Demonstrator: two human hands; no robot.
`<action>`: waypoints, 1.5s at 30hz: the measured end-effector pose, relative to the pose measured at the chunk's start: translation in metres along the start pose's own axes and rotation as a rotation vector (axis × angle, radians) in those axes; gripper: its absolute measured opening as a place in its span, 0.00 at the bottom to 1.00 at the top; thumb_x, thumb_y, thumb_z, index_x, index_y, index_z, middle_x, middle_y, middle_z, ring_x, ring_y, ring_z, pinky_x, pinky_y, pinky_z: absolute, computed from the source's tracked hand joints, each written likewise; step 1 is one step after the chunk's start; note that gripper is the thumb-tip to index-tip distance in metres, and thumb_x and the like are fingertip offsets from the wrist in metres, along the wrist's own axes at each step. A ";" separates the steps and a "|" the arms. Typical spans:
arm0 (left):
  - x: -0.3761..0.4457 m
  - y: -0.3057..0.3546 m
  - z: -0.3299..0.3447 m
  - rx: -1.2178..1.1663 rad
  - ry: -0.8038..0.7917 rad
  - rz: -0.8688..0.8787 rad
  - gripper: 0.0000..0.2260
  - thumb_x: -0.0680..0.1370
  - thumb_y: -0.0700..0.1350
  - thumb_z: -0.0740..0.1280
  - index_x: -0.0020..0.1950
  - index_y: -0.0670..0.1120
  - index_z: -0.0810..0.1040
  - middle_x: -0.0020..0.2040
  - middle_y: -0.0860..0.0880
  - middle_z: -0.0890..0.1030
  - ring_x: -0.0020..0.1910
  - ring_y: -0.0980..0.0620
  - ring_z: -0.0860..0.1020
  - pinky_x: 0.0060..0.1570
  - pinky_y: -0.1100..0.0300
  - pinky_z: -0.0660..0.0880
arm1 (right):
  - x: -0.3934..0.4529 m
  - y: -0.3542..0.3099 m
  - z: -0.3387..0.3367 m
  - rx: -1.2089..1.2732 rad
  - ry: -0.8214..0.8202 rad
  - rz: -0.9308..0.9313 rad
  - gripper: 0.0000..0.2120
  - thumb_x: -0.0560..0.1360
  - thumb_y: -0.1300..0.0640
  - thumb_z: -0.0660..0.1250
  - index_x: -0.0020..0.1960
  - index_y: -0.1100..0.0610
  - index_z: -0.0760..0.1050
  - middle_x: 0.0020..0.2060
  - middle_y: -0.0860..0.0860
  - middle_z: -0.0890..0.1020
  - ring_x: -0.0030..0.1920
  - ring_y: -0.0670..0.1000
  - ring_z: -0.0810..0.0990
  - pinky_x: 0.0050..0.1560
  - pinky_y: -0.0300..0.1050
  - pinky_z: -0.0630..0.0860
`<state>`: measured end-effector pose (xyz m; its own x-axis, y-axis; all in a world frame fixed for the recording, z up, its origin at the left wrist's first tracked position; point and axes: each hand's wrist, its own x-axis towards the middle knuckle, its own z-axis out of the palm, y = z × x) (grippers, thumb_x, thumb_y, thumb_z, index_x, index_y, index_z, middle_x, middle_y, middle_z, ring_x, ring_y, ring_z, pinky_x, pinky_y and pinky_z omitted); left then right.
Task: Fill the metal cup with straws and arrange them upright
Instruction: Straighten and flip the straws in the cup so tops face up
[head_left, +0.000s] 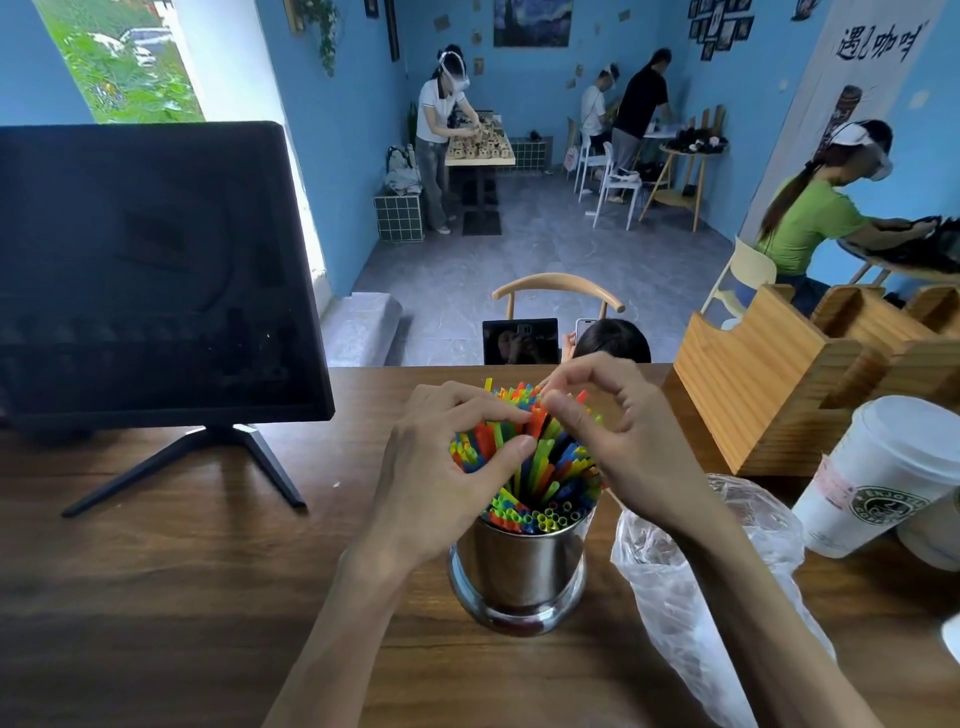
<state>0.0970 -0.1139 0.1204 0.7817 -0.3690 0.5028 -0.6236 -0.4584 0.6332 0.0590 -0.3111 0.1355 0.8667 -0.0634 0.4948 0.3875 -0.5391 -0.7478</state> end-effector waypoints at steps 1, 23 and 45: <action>0.000 0.000 0.001 -0.001 -0.007 -0.008 0.14 0.73 0.65 0.67 0.54 0.63 0.83 0.54 0.64 0.77 0.61 0.59 0.72 0.57 0.73 0.66 | 0.001 -0.004 -0.002 0.048 0.041 -0.027 0.03 0.79 0.46 0.68 0.50 0.45 0.78 0.49 0.43 0.82 0.55 0.47 0.79 0.56 0.54 0.76; 0.021 0.011 -0.016 -0.867 0.417 -0.247 0.11 0.73 0.54 0.69 0.49 0.48 0.83 0.44 0.52 0.85 0.47 0.55 0.82 0.48 0.62 0.78 | -0.002 -0.004 -0.010 0.600 0.419 0.138 0.08 0.77 0.58 0.67 0.53 0.55 0.82 0.47 0.51 0.87 0.44 0.51 0.85 0.46 0.43 0.82; 0.025 0.005 0.006 -0.087 -0.053 0.012 0.04 0.74 0.54 0.76 0.47 0.58 0.85 0.47 0.61 0.84 0.52 0.59 0.80 0.53 0.58 0.78 | -0.007 -0.002 -0.013 0.010 -0.094 0.103 0.06 0.72 0.54 0.77 0.47 0.46 0.83 0.49 0.40 0.83 0.54 0.45 0.82 0.55 0.50 0.81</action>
<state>0.1133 -0.1304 0.1327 0.7715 -0.4175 0.4800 -0.6284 -0.3822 0.6775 0.0483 -0.3204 0.1389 0.9276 -0.0385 0.3717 0.2976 -0.5255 -0.7971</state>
